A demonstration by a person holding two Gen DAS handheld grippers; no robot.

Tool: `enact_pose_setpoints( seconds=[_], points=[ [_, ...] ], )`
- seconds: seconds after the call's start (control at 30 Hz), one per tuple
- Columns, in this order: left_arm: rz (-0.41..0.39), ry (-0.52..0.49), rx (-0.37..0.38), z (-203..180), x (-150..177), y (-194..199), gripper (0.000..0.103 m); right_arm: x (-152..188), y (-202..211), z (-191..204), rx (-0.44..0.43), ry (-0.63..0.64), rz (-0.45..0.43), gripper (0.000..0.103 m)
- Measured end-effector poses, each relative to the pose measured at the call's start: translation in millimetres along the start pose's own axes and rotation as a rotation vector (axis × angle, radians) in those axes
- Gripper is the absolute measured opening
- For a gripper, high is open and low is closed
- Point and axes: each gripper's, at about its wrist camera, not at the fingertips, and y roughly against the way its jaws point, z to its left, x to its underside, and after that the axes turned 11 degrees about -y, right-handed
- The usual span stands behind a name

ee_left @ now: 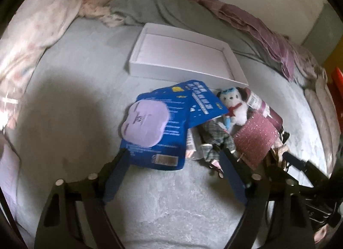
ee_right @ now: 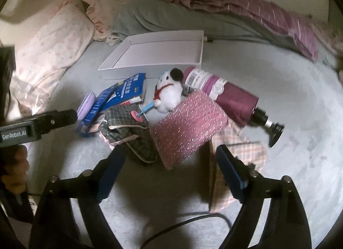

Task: Organize soft objects
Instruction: 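Grasp the lavender pad with the left tool while the right tool grasps the pink glitter sponge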

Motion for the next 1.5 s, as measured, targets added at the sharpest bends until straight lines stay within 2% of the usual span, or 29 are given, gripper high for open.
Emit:
enact_pose_setpoints(
  seconds=[0.03,0.13,0.23,0.37,0.57,0.8,0.9,1.03,1.17,1.33,1.5],
  points=[
    [-0.007,0.014,0.002,3,2,1,0.082,1,-1,-1,-0.013,-0.005,0.007,0.076],
    [-0.041,0.029,0.000,11,6,5,0.082,5,-7,0,-0.014,0.002,0.021,0.072],
    [-0.044,-0.015,-0.010,10,8,4,0.082,5,-11,-1,-0.031,-0.001,0.017,0.067],
    [-0.034,-0.058,0.017,7,10,-4,0.082,2,-14,-3,-0.051,-0.018,0.014,0.060],
    [-0.026,-0.034,0.022,16,9,-12,0.081,2,-17,-15,-0.067,-0.069,0.018,0.057],
    [-0.080,-0.011,-0.010,34,-1,-15,0.080,0,-31,-32,-0.109,-0.158,0.033,0.048],
    [-0.090,-0.020,-0.017,39,-6,-22,0.072,-2,-37,-35,-0.108,-0.173,0.029,0.044],
    [-0.056,-0.019,-0.004,45,-11,-38,0.063,-4,-38,-35,-0.103,-0.176,0.023,0.042],
    [-0.030,0.002,0.039,51,-14,-49,0.062,-5,-35,-38,-0.107,-0.200,0.031,0.041],
    [-0.010,-0.005,0.048,50,-16,-57,0.061,-4,-38,-42,-0.099,-0.255,0.078,0.041],
    [-0.019,-0.003,0.050,48,-13,-59,0.051,-6,-41,-42,-0.097,-0.281,0.047,0.041]
  ],
)
